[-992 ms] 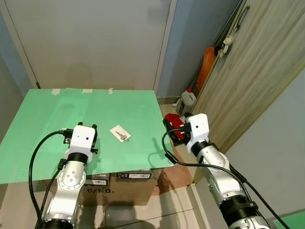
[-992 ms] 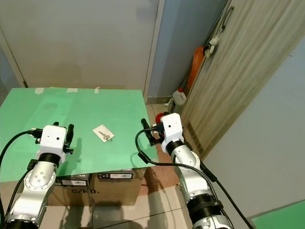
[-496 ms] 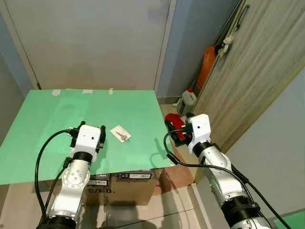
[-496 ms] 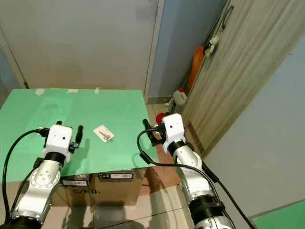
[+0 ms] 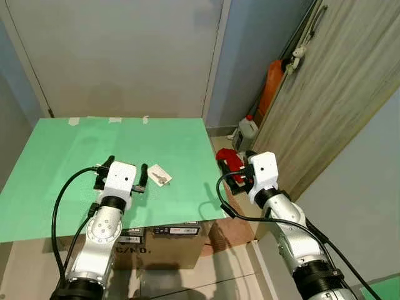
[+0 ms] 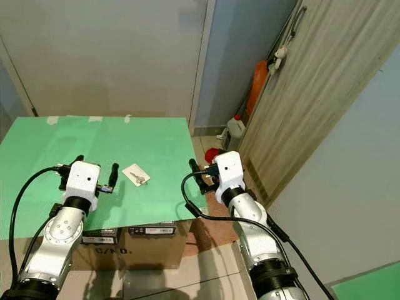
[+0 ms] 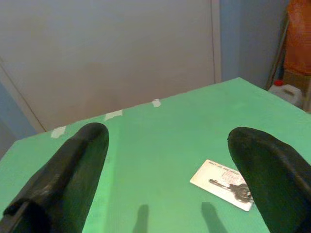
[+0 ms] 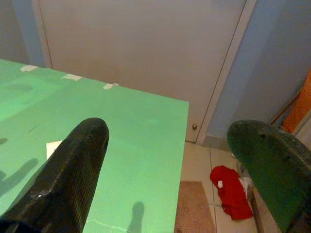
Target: Hang keys on a hook
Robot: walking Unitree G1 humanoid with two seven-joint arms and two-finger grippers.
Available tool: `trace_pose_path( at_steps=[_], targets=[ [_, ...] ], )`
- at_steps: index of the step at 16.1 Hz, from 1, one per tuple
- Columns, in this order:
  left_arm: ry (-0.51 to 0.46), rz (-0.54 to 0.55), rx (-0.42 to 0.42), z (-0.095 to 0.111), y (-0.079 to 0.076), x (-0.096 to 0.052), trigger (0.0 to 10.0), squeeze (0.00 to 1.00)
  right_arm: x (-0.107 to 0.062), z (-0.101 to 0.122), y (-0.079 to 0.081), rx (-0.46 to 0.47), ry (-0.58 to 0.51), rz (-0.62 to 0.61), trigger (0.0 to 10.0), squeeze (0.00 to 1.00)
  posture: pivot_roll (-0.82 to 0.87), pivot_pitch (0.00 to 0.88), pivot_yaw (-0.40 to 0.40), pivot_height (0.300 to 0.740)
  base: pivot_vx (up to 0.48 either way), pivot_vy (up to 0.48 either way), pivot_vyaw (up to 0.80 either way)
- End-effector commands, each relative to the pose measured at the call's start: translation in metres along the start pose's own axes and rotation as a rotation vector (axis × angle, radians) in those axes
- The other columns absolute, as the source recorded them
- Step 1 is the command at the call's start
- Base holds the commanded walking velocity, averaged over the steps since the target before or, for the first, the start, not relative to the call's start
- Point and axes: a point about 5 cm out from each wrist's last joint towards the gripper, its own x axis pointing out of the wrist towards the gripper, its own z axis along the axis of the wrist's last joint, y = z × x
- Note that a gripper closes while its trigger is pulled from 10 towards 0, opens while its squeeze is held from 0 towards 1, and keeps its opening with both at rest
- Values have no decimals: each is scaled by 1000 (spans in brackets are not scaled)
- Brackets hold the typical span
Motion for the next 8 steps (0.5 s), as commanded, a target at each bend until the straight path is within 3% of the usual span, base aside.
trace_pose_path(
  at_steps=[1, 2, 8],
  targets=[
    [-11, -39, -5, 4, -8, 4, 10000, 1000, -4, 2, -9, -2, -1, -25, 10000, 0, 93, 0, -100, 740, 0, 0, 0],
    [23, -55, 7, 2, -11, 6, 10000, 0, -4, 1, -9, -3, 2, -28, 10000, 0, 92, 0, -99, 740, 0, 0, 0],
    [-10, -15, -38, 9, -11, 9, 10000, 0, -7, 0, -7, -5, 11, -17, 10000, 0, 82, 0, -92, 740, 448, 0, 0]
  ],
)
